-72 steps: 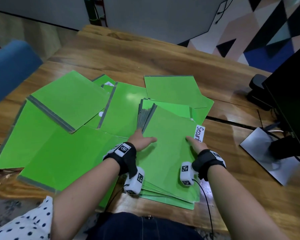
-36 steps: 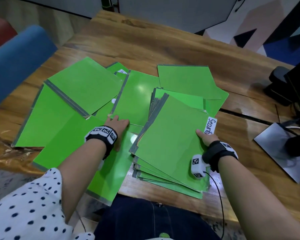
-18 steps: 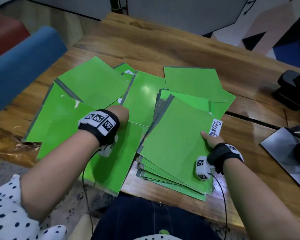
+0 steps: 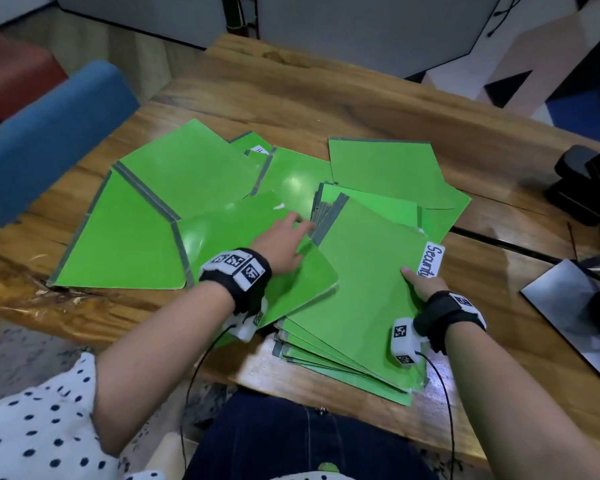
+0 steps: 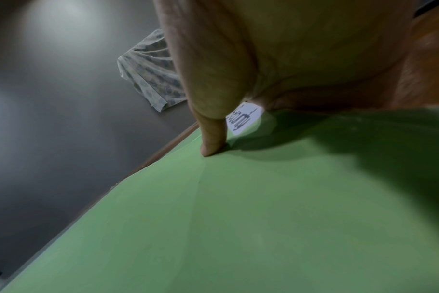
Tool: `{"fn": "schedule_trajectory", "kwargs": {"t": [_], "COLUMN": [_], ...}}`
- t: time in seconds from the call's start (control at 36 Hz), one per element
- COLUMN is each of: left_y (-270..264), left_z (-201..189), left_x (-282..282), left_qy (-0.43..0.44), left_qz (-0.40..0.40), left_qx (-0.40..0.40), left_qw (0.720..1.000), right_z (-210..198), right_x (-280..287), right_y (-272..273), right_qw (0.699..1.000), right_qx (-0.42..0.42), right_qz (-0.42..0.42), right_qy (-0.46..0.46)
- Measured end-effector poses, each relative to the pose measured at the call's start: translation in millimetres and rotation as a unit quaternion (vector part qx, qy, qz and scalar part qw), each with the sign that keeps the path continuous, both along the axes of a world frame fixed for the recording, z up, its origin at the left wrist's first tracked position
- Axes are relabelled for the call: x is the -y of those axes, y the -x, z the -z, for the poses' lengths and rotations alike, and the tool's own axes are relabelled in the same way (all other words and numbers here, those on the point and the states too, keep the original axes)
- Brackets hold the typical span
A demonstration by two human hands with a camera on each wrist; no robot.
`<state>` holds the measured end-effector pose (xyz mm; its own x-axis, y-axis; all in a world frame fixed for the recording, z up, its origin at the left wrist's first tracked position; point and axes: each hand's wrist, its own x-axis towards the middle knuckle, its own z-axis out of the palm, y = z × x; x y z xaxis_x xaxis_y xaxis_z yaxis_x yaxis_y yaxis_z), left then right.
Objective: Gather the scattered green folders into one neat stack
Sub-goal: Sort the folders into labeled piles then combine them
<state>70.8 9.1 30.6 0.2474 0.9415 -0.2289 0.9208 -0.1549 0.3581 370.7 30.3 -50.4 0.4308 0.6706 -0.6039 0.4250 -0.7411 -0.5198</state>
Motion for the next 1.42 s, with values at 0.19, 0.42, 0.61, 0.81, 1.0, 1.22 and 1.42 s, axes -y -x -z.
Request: {"fn": "schedule_trajectory", "kwargs": {"t": [0.19, 0.42, 0.61, 0.81, 1.0, 1.22, 1.42], "left_y": [58, 76, 68, 66, 65, 52, 49], "left_z": [29, 40, 16, -15, 5, 23, -5], "left_x": [23, 37, 26, -16, -72, -82, -92], "left_qy": [0.134, 0.167, 0.023, -0.015, 0.121, 0.168, 0.111], "left_qz": [-0.542, -0.656, -0.684, -0.521, -0.354, -0.309, -0.37], "left_qx": [0.014, 0.116, 0.293, 0.375, 0.108, -0.013, 0.056], "left_qw": [0.83, 0.727, 0.668, 0.767, 0.921, 0.936, 0.921], "right_z": [0, -4, -5, -7, -1, 1, -8], "right_x": [0, 0, 2, 4, 0, -4, -1], "right_y": [1, 3, 5, 6, 3, -2, 3], "right_qw": [1.0, 1.0, 1.0, 1.0, 1.0, 1.0, 1.0], "right_qx": [-0.01, -0.004, 0.0, -0.005, 0.007, -0.001, 0.001], "right_qz": [-0.002, -0.008, -0.008, 0.0, -0.017, -0.028, -0.024], "right_qy": [-0.008, -0.003, -0.006, -0.007, -0.002, 0.0, 0.007]}}
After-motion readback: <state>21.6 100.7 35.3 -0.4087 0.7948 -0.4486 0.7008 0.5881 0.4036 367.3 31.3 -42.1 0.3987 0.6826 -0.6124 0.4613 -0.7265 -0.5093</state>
